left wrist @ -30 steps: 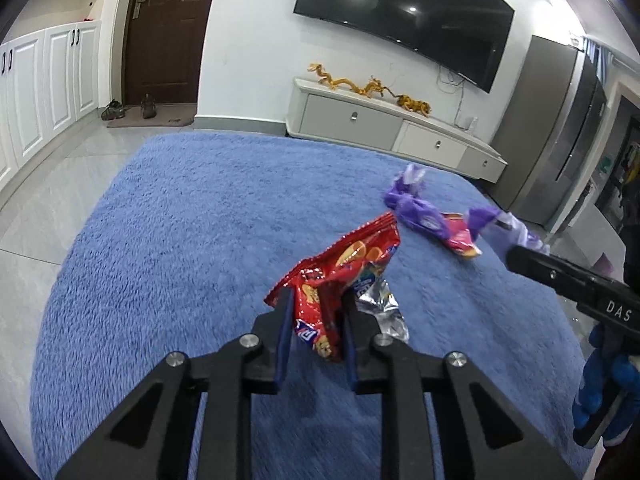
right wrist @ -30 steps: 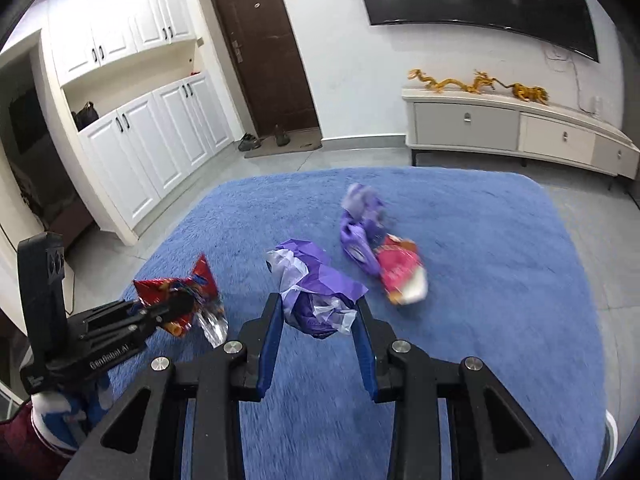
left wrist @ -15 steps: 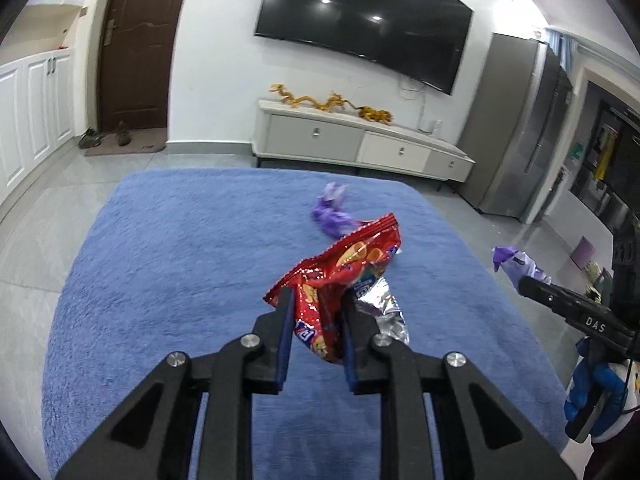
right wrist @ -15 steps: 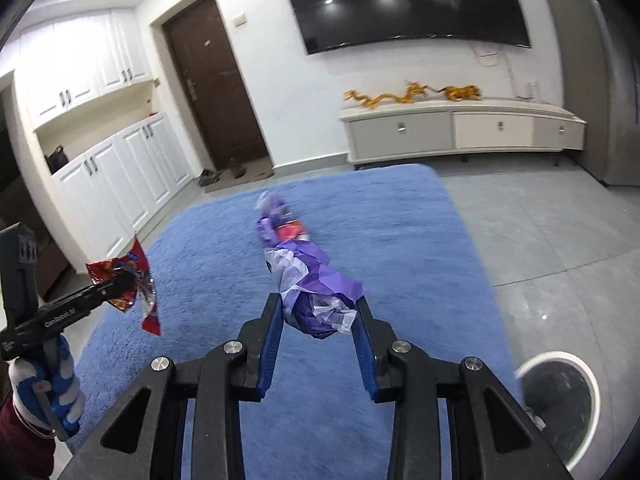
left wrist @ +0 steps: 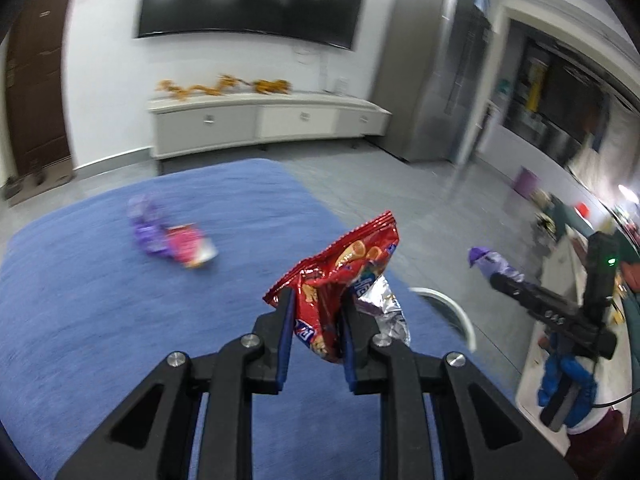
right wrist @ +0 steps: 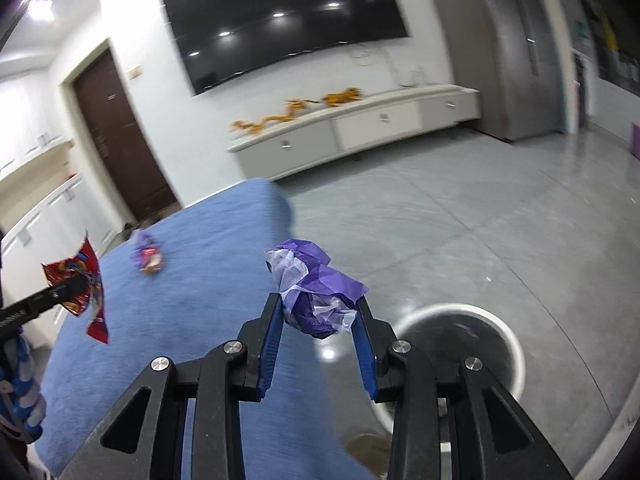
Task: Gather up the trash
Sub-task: 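Carry both items over the trash bin and open both tools to drop them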
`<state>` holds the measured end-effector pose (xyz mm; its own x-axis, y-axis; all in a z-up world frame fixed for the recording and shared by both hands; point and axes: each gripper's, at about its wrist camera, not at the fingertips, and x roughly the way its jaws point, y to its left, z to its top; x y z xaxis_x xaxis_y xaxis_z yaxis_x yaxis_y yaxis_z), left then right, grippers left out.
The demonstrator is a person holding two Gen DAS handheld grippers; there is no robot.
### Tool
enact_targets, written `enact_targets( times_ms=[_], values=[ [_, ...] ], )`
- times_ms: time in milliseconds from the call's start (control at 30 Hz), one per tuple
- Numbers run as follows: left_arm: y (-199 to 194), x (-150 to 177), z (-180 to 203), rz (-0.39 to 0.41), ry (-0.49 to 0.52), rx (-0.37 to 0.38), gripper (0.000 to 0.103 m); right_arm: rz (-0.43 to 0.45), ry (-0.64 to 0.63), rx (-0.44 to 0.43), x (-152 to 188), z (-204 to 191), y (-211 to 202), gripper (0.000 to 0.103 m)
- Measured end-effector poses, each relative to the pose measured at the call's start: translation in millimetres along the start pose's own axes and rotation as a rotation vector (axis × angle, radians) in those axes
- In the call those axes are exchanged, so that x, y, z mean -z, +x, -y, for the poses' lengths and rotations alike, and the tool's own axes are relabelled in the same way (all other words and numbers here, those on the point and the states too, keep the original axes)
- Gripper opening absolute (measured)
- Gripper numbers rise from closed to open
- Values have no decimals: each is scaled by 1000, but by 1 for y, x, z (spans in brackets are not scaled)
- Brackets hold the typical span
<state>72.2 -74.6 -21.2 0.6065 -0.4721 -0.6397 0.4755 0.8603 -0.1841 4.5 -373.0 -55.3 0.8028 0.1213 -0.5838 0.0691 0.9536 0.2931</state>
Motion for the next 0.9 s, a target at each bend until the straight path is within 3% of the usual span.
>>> enact_targets(
  times_ms=[267,633,700,767,900],
  values=[
    [86,-25,107,-110,178,97,20,-45,163,108,21,76,10,32],
    [205,-34,200,-275,270,184,22,-164,272,175,45,141,55,34],
    [222,-32,210,-302,271,193,26,-179,288,185,50,149,61,34],
    [238,-32,214,-326,252,209,39,-194,301,189,54,155,65,35],
    [252,-28,212,-352,219,222,50,-222,314,207,59,165,75,44]
  ],
)
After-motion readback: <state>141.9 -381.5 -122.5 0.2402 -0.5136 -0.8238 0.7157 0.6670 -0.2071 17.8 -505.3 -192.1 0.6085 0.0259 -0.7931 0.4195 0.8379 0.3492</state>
